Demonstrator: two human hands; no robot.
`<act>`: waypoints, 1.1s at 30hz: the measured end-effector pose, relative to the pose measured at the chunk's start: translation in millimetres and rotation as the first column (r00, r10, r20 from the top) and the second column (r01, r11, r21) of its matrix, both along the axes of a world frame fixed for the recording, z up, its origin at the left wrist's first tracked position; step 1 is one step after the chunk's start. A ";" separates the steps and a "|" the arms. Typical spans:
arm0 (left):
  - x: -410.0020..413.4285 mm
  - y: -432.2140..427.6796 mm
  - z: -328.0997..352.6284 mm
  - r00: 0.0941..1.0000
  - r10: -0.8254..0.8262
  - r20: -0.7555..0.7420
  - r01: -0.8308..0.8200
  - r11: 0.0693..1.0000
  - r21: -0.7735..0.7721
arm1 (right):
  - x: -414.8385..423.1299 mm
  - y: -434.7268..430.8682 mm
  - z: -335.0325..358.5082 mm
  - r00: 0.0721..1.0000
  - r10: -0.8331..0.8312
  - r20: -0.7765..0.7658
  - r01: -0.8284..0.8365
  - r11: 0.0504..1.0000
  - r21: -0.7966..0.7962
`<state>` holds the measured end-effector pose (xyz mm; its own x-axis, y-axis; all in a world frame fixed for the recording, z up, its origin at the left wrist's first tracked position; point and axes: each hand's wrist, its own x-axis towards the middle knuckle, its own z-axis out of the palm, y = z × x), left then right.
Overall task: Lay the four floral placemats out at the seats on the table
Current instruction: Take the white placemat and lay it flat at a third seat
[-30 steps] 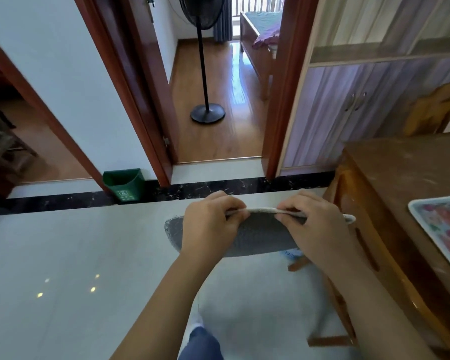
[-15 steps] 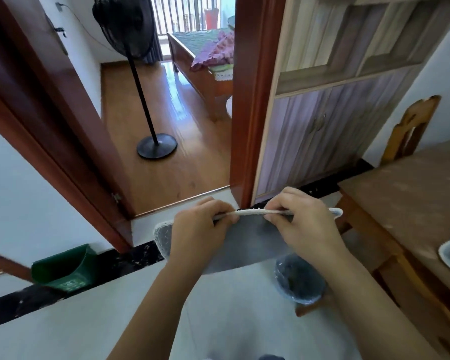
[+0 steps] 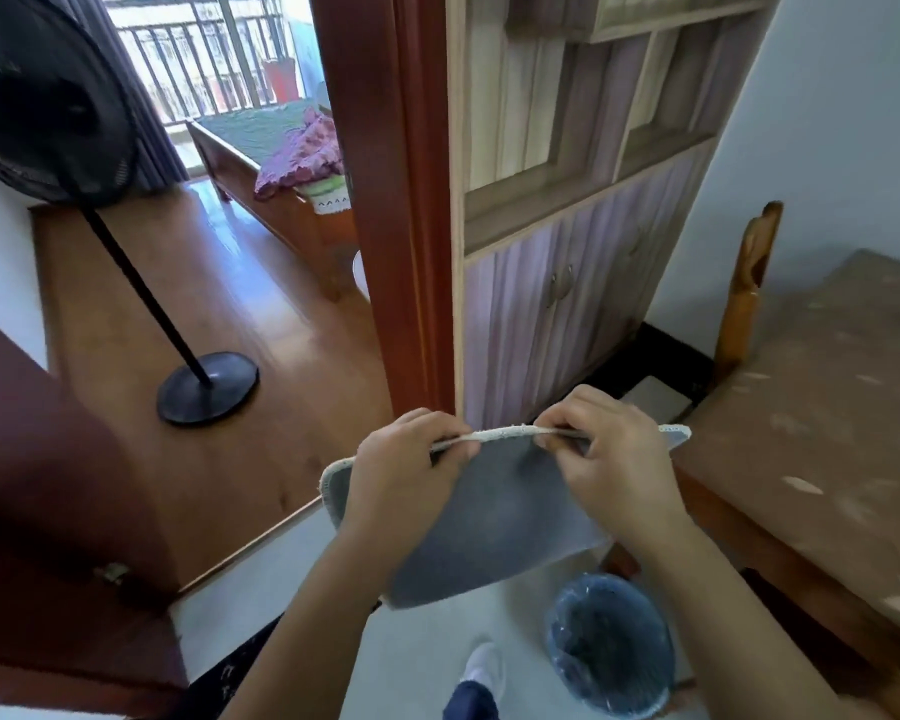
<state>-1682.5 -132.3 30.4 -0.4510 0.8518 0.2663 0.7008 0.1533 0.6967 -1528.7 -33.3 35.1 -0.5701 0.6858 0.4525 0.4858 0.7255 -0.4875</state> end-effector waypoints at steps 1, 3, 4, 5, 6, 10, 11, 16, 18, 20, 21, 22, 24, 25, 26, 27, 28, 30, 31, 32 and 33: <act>-9.1 19.8 3.3 1.000 -0.017 -0.012 0.017 1.000 -0.015 | -7.2 17.3 0.8 1.000 -0.017 -0.009 0.016 1.000 -0.016; -25.3 60.5 11.6 0.998 -0.060 -0.028 0.058 0.997 -0.040 | -18.7 52.0 6.3 0.999 -0.044 -0.030 0.043 0.999 -0.034; -32.7 81.5 15.3 0.996 -0.084 -0.033 0.082 0.995 -0.049 | -23.0 69.4 9.7 0.998 -0.057 -0.038 0.056 0.998 -0.032; -39.0 102.6 18.4 0.993 -0.107 -0.040 0.105 0.993 -0.052 | -26.4 86.7 12.9 0.996 -0.072 -0.046 0.071 0.997 -0.028; -44.2 123.1 20.9 0.991 -0.128 -0.051 0.125 0.991 -0.046 | -29.1 103.6 15.9 0.994 -0.089 -0.062 0.087 0.996 -0.023; -53.0 196.5 22.4 0.978 -0.185 -0.099 0.188 0.982 0.023 | -35.7 164.0 21.2 0.982 -0.160 -0.102 0.162 0.987 0.009; -54.0 211.4 21.0 0.975 -0.198 -0.100 0.202 0.979 0.032 | -36.4 175.4 20.9 0.980 -0.176 -0.097 0.177 0.984 0.008; -62.7 289.6 15.0 0.954 -0.286 -0.084 0.293 0.952 0.084 | -41.1 231.2 20.9 0.959 -0.268 -0.088 0.271 0.963 0.015; -67.3 326.5 13.9 0.935 -0.340 -0.097 0.350 0.931 0.108 | -45.0 256.6 22.5 0.938 -0.336 -0.090 0.339 0.940 0.026; -73.2 365.5 13.9 0.909 -0.404 -0.102 0.415 0.901 0.126 | -48.7 282.3 25.0 0.914 -0.397 -0.086 0.401 0.914 0.051; -76.1 386.0 14.4 0.893 -0.438 -0.105 0.449 0.884 0.132 | -50.5 295.9 26.1 0.901 -0.425 -0.086 0.431 0.900 0.060; -79.0 406.5 14.6 0.873 -0.475 -0.113 0.487 0.862 0.141 | -52.0 309.1 27.5 0.887 -0.454 -0.089 0.460 0.886 0.064; -83.8 446.4 16.6 0.830 -0.543 -0.131 0.558 0.815 0.156 | -55.2 336.6 31.5 0.854 -0.510 -0.099 0.518 0.853 0.066; -85.8 465.9 18.3 0.809 -0.571 -0.139 0.588 0.793 0.160 | -56.9 350.1 33.6 0.835 -0.540 -0.106 0.547 0.835 0.062; -87.3 485.3 19.9 0.787 -0.600 -0.146 0.617 0.769 0.168 | -58.7 362.5 35.5 0.813 -0.571 -0.115 0.579 0.813 0.058; -87.9 503.8 21.9 0.765 -0.626 -0.152 0.645 0.744 0.177 | -60.4 373.3 37.3 0.790 -0.601 -0.122 0.610 0.791 0.057; -87.7 521.3 23.6 0.742 -0.651 -0.160 0.671 0.717 0.189 | -61.7 383.0 38.6 0.769 -0.627 -0.124 0.636 0.769 0.060; -81.9 551.8 27.3 0.699 -0.689 -0.193 0.715 0.666 0.213 | -60.4 399.8 38.9 0.728 -0.673 -0.132 0.684 0.727 0.065; -76.7 564.9 28.8 0.678 -0.703 -0.214 0.735 0.641 0.220 | -57.7 407.6 38.4 0.701 -0.700 -0.137 0.711 0.701 0.055; -70.8 577.1 29.8 0.656 -0.714 -0.245 0.755 0.617 0.222 | -54.3 414.9 37.6 0.670 -0.729 -0.140 0.739 0.673 0.036; -64.7 588.8 30.7 0.634 -0.720 -0.282 0.773 0.597 0.215 | -50.6 422.0 36.8 0.638 -0.757 -0.141 0.765 0.644 0.010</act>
